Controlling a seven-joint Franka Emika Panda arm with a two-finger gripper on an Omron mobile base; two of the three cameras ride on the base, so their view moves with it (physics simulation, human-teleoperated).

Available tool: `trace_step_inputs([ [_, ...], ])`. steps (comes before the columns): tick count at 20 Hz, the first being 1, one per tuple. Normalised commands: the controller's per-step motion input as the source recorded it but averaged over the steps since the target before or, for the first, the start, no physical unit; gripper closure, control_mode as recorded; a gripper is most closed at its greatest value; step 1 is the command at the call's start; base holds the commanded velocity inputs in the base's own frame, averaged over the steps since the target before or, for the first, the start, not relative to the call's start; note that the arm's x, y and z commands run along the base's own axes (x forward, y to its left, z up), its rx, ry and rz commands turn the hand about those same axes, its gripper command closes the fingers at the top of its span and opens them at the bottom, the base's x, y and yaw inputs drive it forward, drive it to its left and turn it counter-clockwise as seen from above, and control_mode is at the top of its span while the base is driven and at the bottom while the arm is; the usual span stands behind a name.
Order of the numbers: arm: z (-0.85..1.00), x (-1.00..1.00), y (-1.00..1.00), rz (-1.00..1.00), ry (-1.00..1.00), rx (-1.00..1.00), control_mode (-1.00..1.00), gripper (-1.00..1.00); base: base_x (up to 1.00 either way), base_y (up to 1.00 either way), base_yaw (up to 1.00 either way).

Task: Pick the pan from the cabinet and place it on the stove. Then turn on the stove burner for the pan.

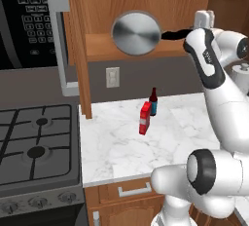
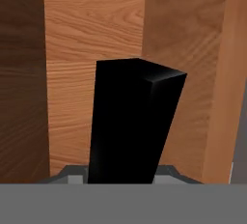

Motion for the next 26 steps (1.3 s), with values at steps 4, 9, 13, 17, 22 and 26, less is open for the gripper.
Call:
trace_step_inputs([
  [4,-0.01,-0.57,0.05,-0.01,0.06,-0.02,-1.0,1.0,0.0,0.0,0.0],
  [9,-0.02,-0.45,0.12,0.0,0.11,-0.03,-1.0,1.0,0.0,0.0,0.0],
  [13,0.0,-0.31,0.06,0.0,0.11,-0.02,-1.0,1.0,0.0,0.0,0.0],
  [17,0.0,-0.3,0.06,0.0,0.11,-0.01,-1.0,1.0,0.0,0.0,0.0],
  [22,-0.01,-0.29,0.07,0.0,0.08,0.0,-1.0,1.0,0.0,0.0,0.0],
  [26,-0.01,-0.28,0.01,0.0,0.06,0.0,-1.0,1.0,0.0,0.0,0.0],
])
